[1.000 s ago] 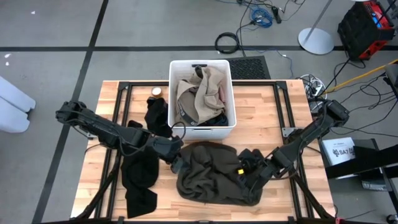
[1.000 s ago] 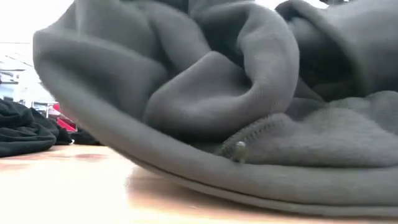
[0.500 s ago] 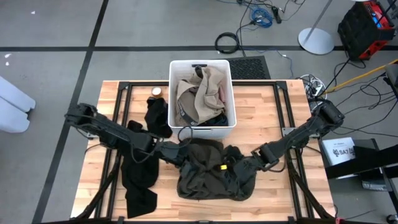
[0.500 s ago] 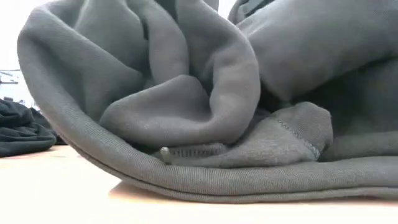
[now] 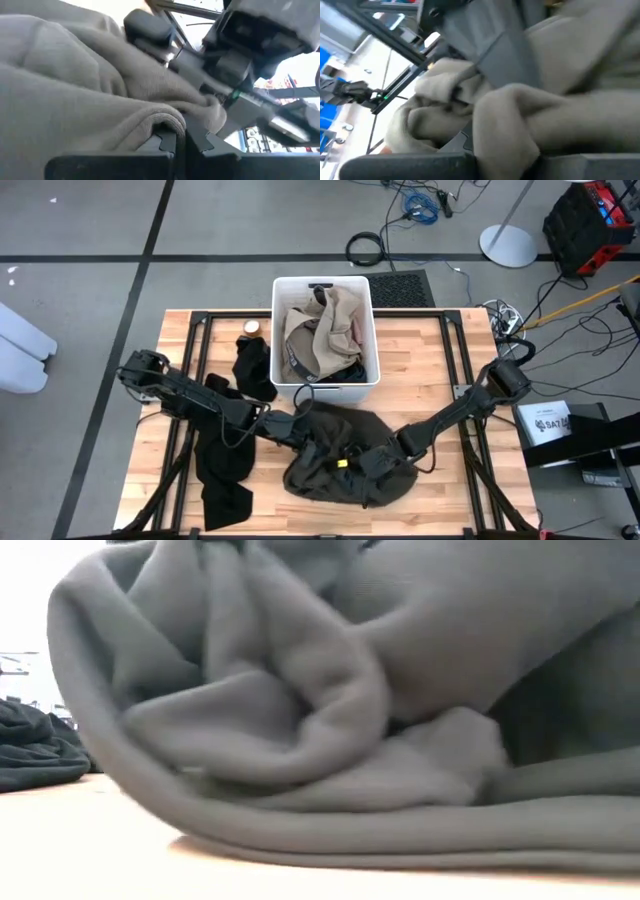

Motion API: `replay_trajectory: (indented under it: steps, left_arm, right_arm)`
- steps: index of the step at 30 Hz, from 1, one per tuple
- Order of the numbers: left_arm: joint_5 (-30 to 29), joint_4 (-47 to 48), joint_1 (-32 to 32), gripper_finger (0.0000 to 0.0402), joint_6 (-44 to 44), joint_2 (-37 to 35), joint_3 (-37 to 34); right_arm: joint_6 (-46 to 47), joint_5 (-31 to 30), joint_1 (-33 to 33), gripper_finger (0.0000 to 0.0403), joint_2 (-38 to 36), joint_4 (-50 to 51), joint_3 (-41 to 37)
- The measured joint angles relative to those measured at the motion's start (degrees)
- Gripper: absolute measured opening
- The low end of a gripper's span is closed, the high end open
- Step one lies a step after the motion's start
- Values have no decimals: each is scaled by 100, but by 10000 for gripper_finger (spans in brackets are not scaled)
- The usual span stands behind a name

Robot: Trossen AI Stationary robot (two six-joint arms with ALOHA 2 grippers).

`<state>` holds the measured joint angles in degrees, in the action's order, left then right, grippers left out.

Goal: Fold laundry
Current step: Fold the black jacket into the white laundry bin

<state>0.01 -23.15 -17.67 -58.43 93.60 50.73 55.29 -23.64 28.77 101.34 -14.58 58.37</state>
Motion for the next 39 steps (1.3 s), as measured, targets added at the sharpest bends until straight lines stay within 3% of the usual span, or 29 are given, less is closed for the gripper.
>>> replay_trajectory:
  steps: [6,10,15,19,23,28,30,35,39]
  left_arm:
    - [40,217,-9,11,72,-10,21]
    - [99,266,-20,11,72,-4,21]
    - [127,290,-20,11,74,-4,21]
    - [139,300,-20,11,74,-4,21]
    - [142,307,-20,11,73,-4,21]
    - [145,310,-22,11,74,-4,21]
    - [145,310,-27,11,76,-4,19]
    - [177,313,-27,11,76,-4,17]
    - [182,314,-27,11,81,-4,16]
  right_arm:
    - [-546,358,-36,59,145,-557,4]
    - [0,1245,-158,59,-51,106,22]
    - [164,1486,-218,59,-413,1290,22]
    - [-283,1867,-306,64,-690,1469,22]
    - [-671,2337,-415,98,-842,1469,20]
    - [-841,2927,-611,173,-869,1648,20]
    - [-784,3425,-738,205,-870,1818,15]
    - [217,5697,-1182,250,-870,2127,9]
    - [544,6205,-1356,251,-904,2203,7]
